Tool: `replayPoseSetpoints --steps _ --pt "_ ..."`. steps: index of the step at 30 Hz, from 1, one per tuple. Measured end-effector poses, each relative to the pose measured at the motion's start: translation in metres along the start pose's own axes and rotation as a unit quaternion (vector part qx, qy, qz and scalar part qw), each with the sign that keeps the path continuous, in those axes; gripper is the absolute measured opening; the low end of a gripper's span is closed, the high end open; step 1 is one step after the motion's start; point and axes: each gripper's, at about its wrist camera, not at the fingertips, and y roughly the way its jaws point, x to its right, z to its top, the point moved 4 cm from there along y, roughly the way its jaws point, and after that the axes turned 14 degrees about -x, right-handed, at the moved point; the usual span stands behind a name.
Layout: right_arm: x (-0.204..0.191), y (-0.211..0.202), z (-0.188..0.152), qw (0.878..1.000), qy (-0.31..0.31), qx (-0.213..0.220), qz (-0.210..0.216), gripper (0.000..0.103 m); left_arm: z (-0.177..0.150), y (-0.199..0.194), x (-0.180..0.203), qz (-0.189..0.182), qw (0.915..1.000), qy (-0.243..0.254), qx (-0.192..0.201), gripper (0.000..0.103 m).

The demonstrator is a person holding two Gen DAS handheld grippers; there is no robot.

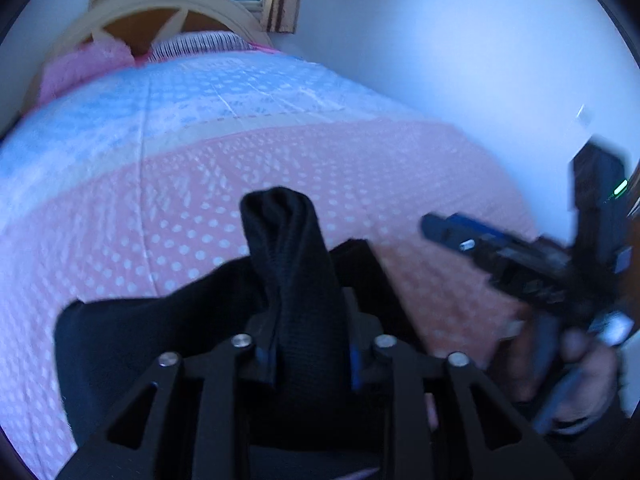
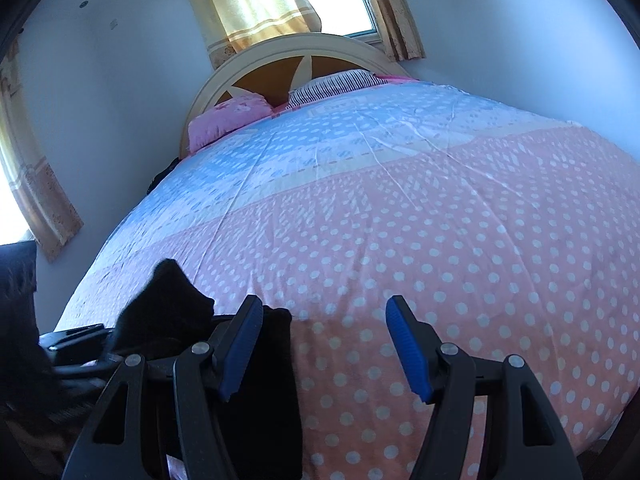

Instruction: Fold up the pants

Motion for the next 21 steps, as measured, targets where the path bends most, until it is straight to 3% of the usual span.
replayPoseSetpoints --steps 1,3,5,7,9,12,18,20,21 --pt "0.002 0.001 0.0 1.0 0.003 -0.002 0.0 0.066 0.0 0.005 0.002 0.004 1.0 0.003 -0.004 0.037" --pt "0.004 0.003 0.0 1.0 0.006 -0.004 -0.001 0.066 -0.002 0.013 0.008 0.006 0.9999 0.003 -0.014 0.053" --pt "0.009 0.002 0.001 1.0 0.011 -0.003 -0.004 0.066 -0.005 0.007 0.015 -0.02 0.9997 0.01 -0.006 0.055" --pt "0.014 0.0 0.001 1.0 0.019 -0.002 -0.007 0.066 -0.009 -0.003 0.021 -0.029 0.9993 0.023 0.006 0.064" --pt "0.015 -0.004 0.002 1.0 0.025 -0.007 -0.004 0.066 -0.012 -0.017 0.017 -0.009 0.9991 0.028 0.031 0.081" --pt "0.002 -0.011 -0.001 1.0 0.008 -0.011 0.019 0.066 -0.021 -0.037 -0.009 0.005 0.9983 0.006 0.058 0.093" --pt "-0.064 -0.014 -0.023 0.991 -0.095 -0.032 0.083 0.065 -0.045 -0.053 -0.081 0.066 0.9909 -0.073 0.092 0.098" --pt "-0.076 -0.006 -0.031 0.989 -0.112 -0.048 0.079 0.065 -0.056 -0.047 -0.103 0.097 0.987 -0.096 0.085 0.098" --pt "-0.08 -0.001 -0.035 0.988 -0.119 -0.062 0.077 0.059 -0.059 -0.043 -0.111 0.102 0.9861 -0.104 0.08 0.098"
